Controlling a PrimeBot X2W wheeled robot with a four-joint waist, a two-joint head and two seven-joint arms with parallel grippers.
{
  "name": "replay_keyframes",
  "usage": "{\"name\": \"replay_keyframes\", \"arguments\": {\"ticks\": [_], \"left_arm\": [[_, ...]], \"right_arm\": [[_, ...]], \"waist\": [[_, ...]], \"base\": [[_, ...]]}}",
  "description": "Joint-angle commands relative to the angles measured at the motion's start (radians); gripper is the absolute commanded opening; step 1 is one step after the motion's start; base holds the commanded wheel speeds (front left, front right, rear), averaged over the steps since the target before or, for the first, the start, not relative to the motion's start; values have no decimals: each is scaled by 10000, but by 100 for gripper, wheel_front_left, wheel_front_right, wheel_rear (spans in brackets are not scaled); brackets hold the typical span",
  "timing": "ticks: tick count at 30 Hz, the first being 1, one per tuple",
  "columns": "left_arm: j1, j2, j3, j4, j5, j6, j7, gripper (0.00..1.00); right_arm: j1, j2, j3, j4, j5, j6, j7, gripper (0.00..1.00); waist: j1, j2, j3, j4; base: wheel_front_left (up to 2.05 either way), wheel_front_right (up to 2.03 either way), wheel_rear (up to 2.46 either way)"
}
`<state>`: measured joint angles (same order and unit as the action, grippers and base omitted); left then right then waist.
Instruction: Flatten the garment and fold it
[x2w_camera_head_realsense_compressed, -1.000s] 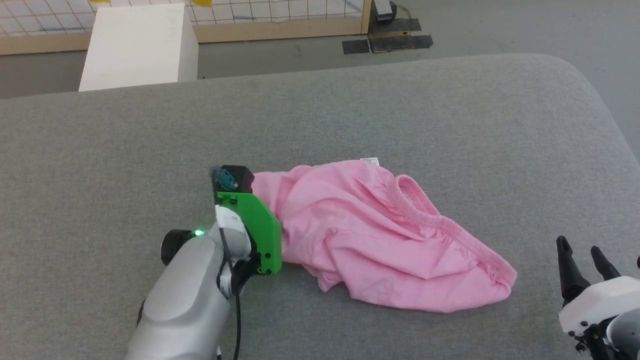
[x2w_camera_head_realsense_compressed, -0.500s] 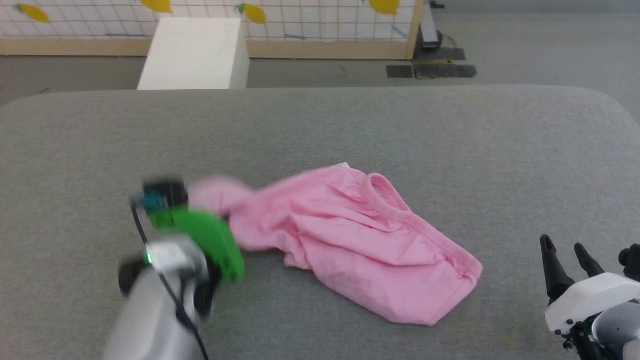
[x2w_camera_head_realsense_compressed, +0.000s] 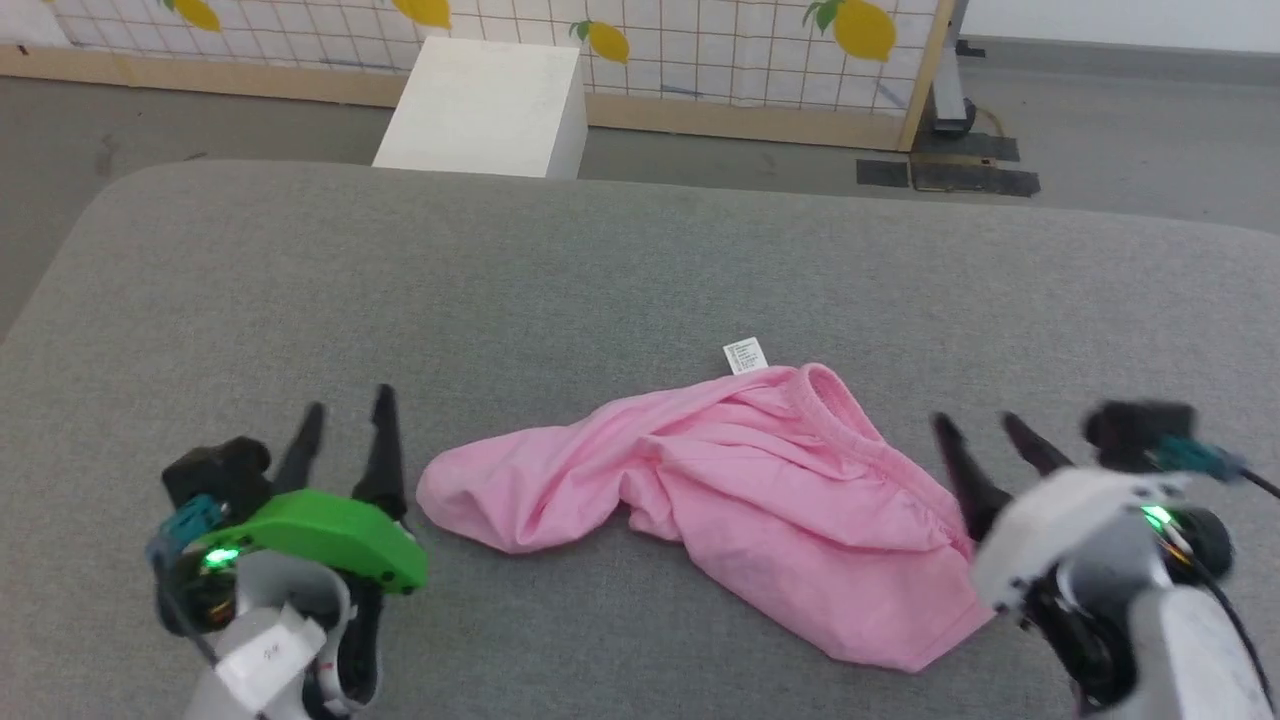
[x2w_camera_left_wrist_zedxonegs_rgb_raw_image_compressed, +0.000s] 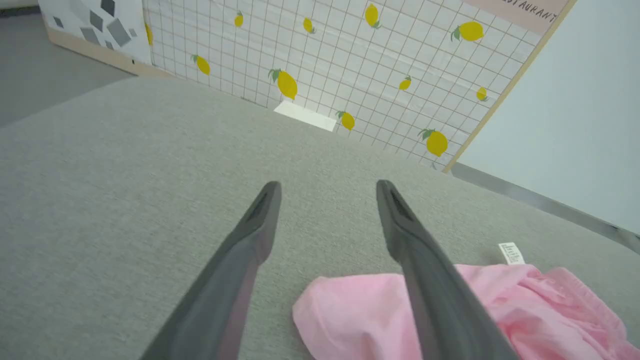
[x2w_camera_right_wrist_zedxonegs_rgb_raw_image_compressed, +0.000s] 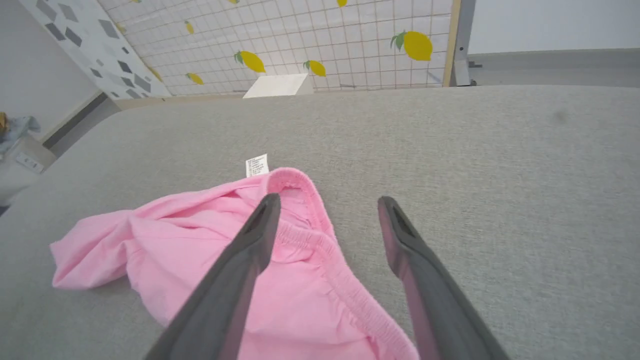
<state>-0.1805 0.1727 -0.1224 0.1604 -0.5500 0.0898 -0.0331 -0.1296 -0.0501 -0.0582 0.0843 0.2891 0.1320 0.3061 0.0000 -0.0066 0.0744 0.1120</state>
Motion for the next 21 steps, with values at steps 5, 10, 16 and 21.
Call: {"name": "replay_keyframes", "arguments": {"ticks": [5, 10, 16, 21], "left_arm": [[722, 125, -85, 0, 1147, 200, -1875, 100], [914, -213, -90, 18, 1332, 221, -2197, 100], [770, -421, -19, 180, 1317, 49, -2263, 100], [715, -472, 104, 374, 1343, -30, -2279, 100]], "right_arm": [[-1501, -1, 1347, 991, -871, -13, 1513, 100], [-2756, -1, 1924, 2371, -1921, -13, 2731, 100], [-3459, -1, 2204, 3791, -2266, -13, 2855, 100], [-3730, -1, 1912, 4025, -1787, -13, 2271, 0]], "waist": [[0, 66, 294, 395], [0, 66, 690, 880], [0, 66, 1059, 1225], [0, 66, 1073, 1138]], "base": [[0, 0, 0], [0, 0, 0], [0, 0, 0], [0, 0, 0]]}}
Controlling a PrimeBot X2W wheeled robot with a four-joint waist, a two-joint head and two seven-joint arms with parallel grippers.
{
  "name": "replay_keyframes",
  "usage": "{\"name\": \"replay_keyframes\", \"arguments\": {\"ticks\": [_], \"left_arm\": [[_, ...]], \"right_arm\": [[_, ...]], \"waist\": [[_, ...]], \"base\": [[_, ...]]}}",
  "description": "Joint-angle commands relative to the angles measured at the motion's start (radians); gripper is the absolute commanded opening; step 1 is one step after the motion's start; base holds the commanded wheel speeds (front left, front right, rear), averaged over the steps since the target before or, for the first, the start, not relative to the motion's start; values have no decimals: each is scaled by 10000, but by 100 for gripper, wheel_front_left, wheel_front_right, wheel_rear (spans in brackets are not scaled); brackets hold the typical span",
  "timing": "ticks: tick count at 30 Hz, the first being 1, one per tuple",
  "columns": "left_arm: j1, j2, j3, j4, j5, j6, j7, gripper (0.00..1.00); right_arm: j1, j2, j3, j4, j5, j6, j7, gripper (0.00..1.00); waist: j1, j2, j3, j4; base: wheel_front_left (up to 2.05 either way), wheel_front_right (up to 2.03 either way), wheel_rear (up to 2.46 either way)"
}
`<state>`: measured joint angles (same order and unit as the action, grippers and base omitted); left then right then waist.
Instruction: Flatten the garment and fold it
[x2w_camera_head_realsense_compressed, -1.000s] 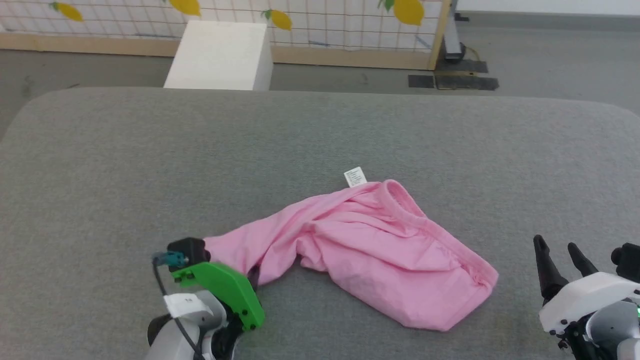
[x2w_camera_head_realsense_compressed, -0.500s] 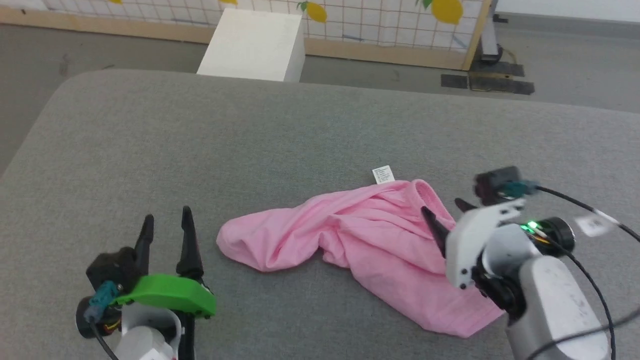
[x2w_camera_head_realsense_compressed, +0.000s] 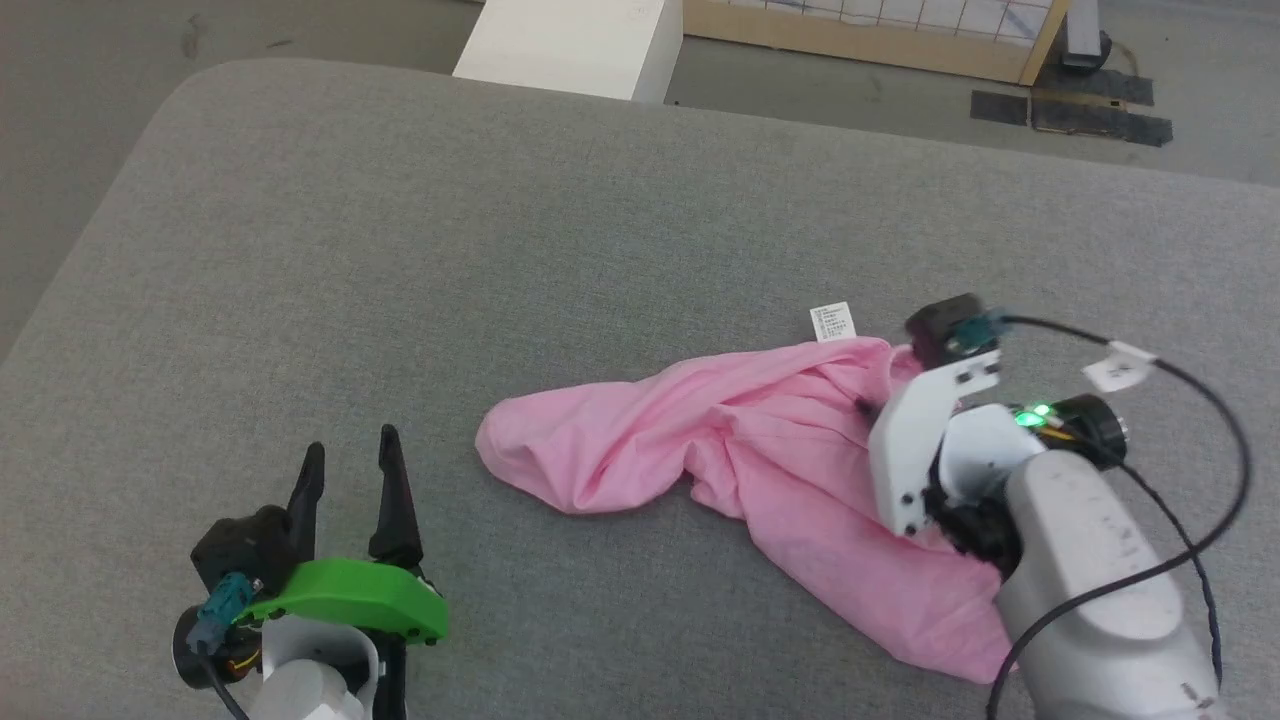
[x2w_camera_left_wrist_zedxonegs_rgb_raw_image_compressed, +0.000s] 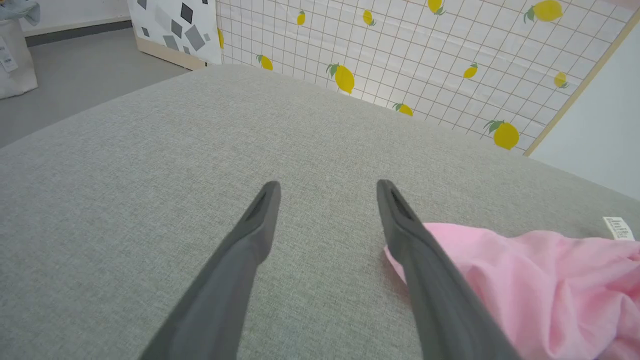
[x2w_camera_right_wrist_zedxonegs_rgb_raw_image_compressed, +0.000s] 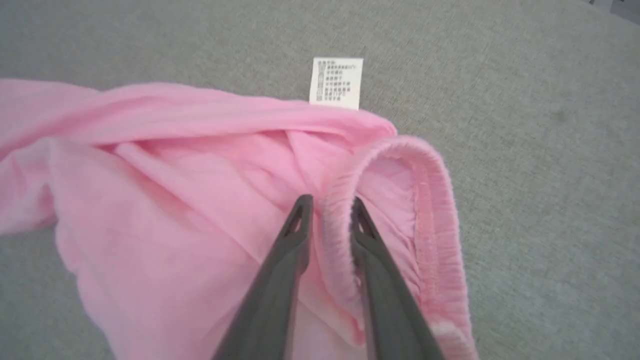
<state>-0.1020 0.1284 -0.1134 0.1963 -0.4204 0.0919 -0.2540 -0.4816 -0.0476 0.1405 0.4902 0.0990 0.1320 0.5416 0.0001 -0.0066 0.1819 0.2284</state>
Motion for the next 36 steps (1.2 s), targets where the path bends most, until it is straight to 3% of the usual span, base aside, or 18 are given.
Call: {"name": "replay_keyframes", "arguments": {"ticks": [1, 6, 12, 16, 17, 18, 27, 31, 36], "left_arm": [[-74, -30, 47, 30, 45, -63, -71, 100], [-9, 2, 174, 83, 52, -122, -75, 100], [19, -12, 123, 179, 10, -167, -65, 100], [62, 8, 120, 299, -95, -173, 62, 100], [68, 22, 113, 339, -113, -174, 104, 100], [68, 35, 111, 371, -134, -174, 146, 100], [-615, 133, -75, 245, -432, -334, 1120, 100], [-2014, 412, -436, 308, -389, -513, 2448, 100], [-4545, 575, -1315, 1385, -117, -682, 5121, 100]], "right_arm": [[-239, -26, -299, -128, 259, -13, -263, 0], [185, -26, -2221, -1196, 410, -13, -937, 0], [2042, -64, -4620, -2703, 181, -13, -411, 0], [3084, -35, -4807, -3099, 619, -13, 230, 0], [3176, -32, -4719, -3141, 880, -13, 125, 44], [3215, -31, -4701, -3172, 1039, -13, -85, 100], [4085, -28, -5380, -3613, 2466, -13, -1889, 100], [4384, -27, -5413, -3823, 2605, -13, -2202, 100], [4154, -27, -5074, -3991, 2688, -13, -2275, 100]], "waist": [[-1, 66, -38, -85], [-1, 66, -303, -464], [-1, 66, -486, -827], [-1, 66, -475, -1144], [-1, 66, -481, -1221], [-1, 66, -484, -1299], [-1, 66, -592, -1763], [-1, 66, -380, -2262], [-1, 66, 197, -2962]], "base": [[0, 0, 0], [0, 0, 0], [0, 0, 0], [0, 0, 0], [0, 0, 0], [0, 0, 0], [0, 0, 0], [0, 0, 0], [0, 0, 0]]}}
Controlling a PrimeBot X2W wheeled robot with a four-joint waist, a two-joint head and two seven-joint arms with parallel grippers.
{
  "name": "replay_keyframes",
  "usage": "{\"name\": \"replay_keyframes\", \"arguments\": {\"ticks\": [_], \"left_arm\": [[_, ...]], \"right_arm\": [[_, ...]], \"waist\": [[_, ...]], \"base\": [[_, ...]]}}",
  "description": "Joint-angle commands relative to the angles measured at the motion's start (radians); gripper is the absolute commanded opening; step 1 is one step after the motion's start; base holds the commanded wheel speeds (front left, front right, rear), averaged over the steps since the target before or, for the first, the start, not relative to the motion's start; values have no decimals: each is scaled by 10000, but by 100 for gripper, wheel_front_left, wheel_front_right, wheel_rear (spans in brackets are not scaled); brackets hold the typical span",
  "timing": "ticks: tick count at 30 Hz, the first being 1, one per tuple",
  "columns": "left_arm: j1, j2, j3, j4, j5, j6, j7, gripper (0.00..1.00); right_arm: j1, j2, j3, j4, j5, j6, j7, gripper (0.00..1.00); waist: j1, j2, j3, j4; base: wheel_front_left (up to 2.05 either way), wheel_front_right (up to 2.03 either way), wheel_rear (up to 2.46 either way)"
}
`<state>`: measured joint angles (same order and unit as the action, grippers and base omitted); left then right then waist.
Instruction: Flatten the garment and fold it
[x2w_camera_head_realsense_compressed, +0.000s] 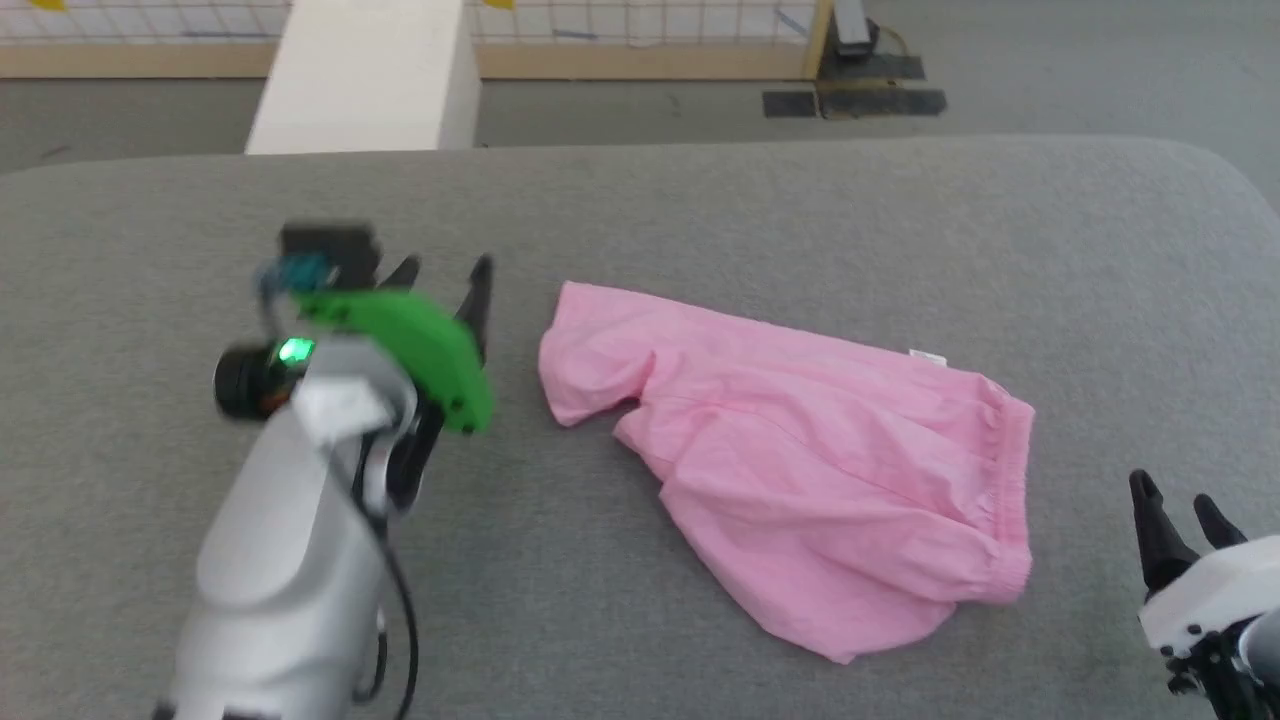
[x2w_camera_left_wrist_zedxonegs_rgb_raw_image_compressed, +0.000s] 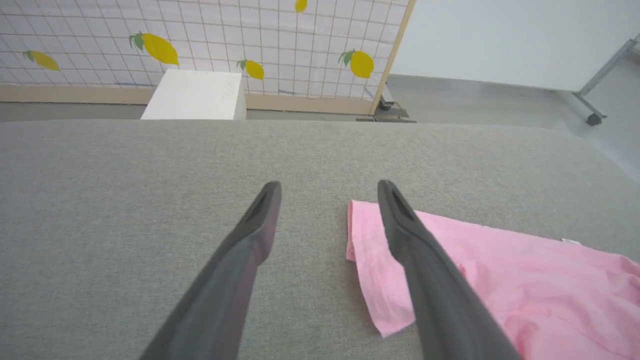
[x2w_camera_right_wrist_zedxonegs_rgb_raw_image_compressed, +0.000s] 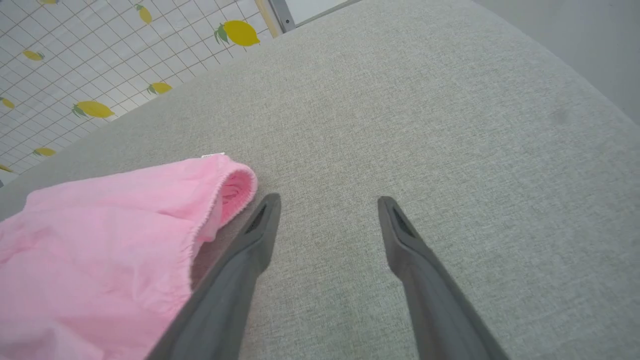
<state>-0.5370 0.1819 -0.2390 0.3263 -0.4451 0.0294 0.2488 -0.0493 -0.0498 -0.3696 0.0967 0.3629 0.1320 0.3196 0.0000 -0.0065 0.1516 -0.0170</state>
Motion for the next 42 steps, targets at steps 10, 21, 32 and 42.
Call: {"name": "replay_keyframes", "arguments": {"ticks": [10, 21, 32, 42], "left_arm": [[-3451, 86, -1097, 3017, 693, -173, 3446, 100], [-4028, 315, -1810, 4772, 1032, -115, 5850, 100], [-3409, 62, -497, 3955, -623, -580, 4529, 0], [-2701, -94, -48, 2083, -1610, -1167, 3781, 0]], "right_arm": [[-516, -5, 550, -37, 170, -13, -301, 100], [-556, -5, 723, -16, 285, -13, -581, 100], [-766, -5, 729, -256, -121, -13, -488, 100], [-1716, -5, 1471, -1826, -802, -13, 1555, 100]], "waist": [[0, 65, 1697, -1787], [0, 65, 2257, -2048], [0, 65, 1889, -1495], [0, 65, 1577, -797]], "base": [[0, 0, 0], [0, 0, 0], [0, 0, 0], [0, 0, 0]]}}
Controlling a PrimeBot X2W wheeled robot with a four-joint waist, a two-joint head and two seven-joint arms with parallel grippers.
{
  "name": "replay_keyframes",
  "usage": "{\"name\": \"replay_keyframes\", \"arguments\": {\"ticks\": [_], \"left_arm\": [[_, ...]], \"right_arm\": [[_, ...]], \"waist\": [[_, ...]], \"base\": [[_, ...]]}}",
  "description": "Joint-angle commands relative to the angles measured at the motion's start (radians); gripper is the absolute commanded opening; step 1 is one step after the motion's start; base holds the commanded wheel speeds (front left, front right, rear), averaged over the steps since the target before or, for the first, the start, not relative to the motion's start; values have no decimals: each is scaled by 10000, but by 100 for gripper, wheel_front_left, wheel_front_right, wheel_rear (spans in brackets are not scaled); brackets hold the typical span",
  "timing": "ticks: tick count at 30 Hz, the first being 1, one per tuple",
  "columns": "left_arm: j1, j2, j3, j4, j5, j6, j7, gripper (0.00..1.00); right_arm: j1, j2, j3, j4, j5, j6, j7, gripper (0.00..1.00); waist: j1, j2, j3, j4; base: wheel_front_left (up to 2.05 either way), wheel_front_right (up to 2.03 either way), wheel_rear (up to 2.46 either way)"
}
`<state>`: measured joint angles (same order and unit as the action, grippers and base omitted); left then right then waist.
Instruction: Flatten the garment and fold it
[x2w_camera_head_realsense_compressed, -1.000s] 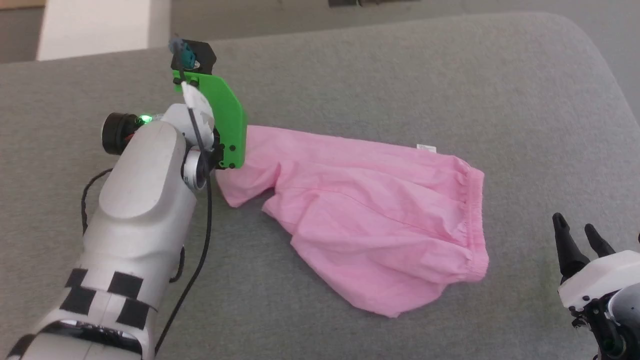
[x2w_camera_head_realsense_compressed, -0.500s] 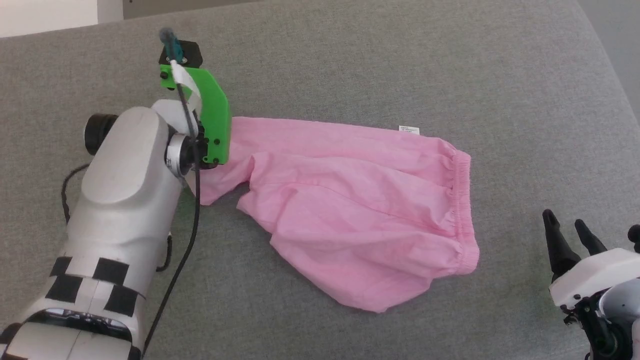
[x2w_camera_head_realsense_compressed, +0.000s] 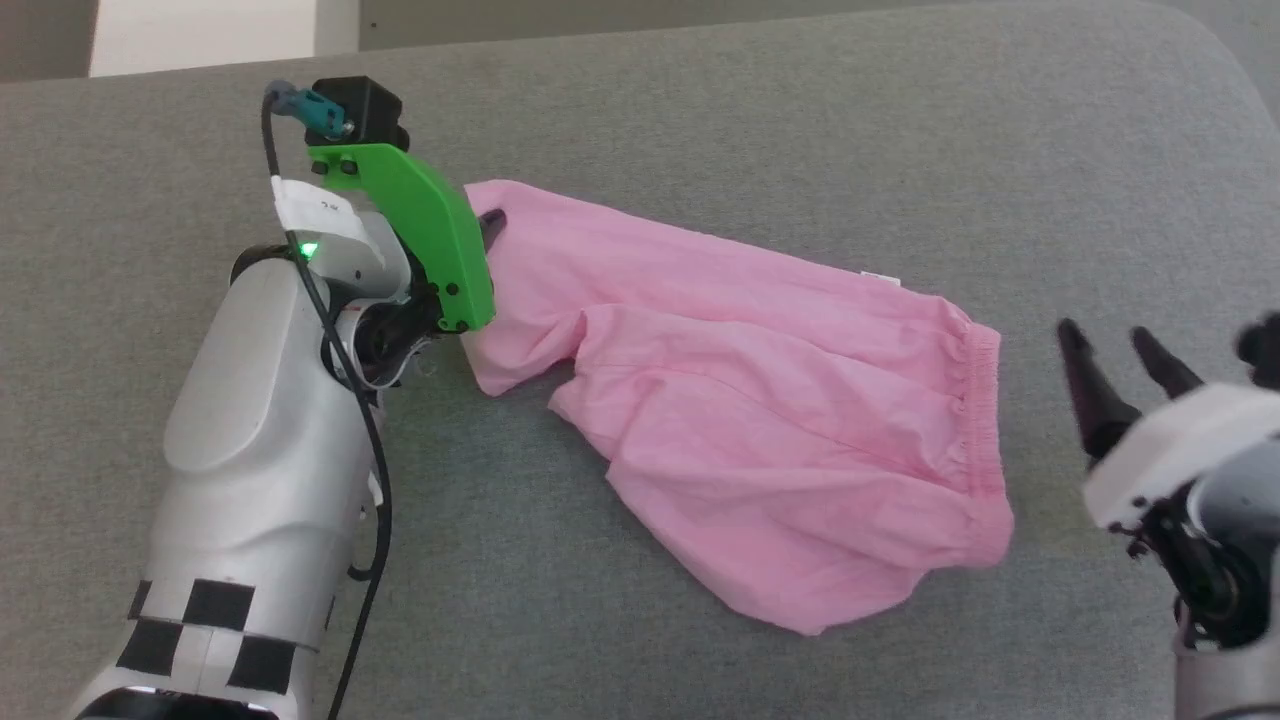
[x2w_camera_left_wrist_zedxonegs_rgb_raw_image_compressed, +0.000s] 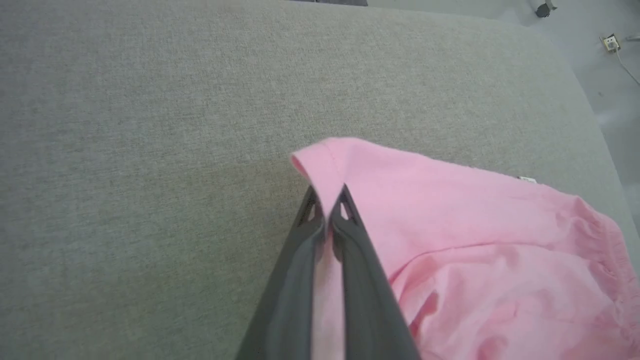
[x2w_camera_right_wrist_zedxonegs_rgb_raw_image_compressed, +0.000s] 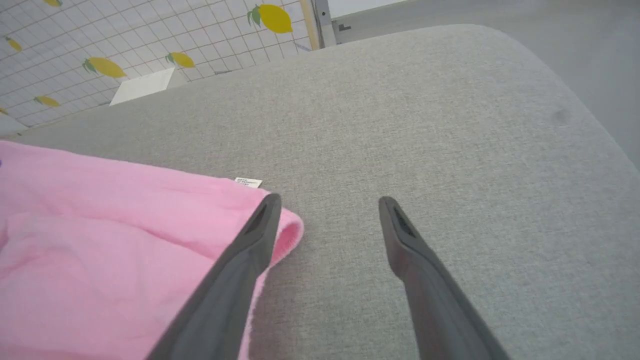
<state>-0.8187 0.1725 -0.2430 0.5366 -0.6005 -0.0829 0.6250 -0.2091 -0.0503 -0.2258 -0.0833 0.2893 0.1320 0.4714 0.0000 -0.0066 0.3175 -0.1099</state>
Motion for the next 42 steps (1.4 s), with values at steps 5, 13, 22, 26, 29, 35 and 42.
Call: {"name": "replay_keyframes", "arguments": {"ticks": [5, 13, 22, 26, 29, 35, 42], "left_arm": [[248, 13, -101, -812, -130, -17, 237, 0], [288, 102, -188, -1645, -175, 47, 480, 0], [417, 201, -224, -1890, -298, 51, 609, 0], [-233, 520, 261, -2065, -379, 20, -20, 0], [-951, 855, 440, -1953, -104, 64, -338, 0], [-2980, 1554, 543, -1208, 880, 164, -1401, 0], [-4874, 1630, 708, -304, 1738, 358, -4063, 0]], "right_arm": [[-1210, 1, 822, 561, -1031, -13, 2013, 100], [-2569, 1, 1223, 2527, -2423, -13, 3167, 100], [-3229, -39, 1515, 3474, -2339, -13, 2866, 0], [-4753, -129, 1918, 3145, -884, -13, 2777, 0], [-5927, -82, 1791, 3198, 123, -13, 2865, 0], [-8948, -31, 1707, 3915, 480, -13, 2502, 0], [-11476, -5, 1667, 5388, -69, -13, 573, 0]], "waist": [[0, 66, 150, 182], [0, 66, 546, 277], [0, 66, 566, 306], [0, 66, 256, 325], [0, 66, 260, 447], [0, 66, 605, 750], [0, 66, 909, 1095]], "base": [[0, 0, 0], [0, 0, 0], [0, 0, 0], [0, 0, 0], [0, 0, 0], [0, 0, 0], [0, 0, 0]]}}
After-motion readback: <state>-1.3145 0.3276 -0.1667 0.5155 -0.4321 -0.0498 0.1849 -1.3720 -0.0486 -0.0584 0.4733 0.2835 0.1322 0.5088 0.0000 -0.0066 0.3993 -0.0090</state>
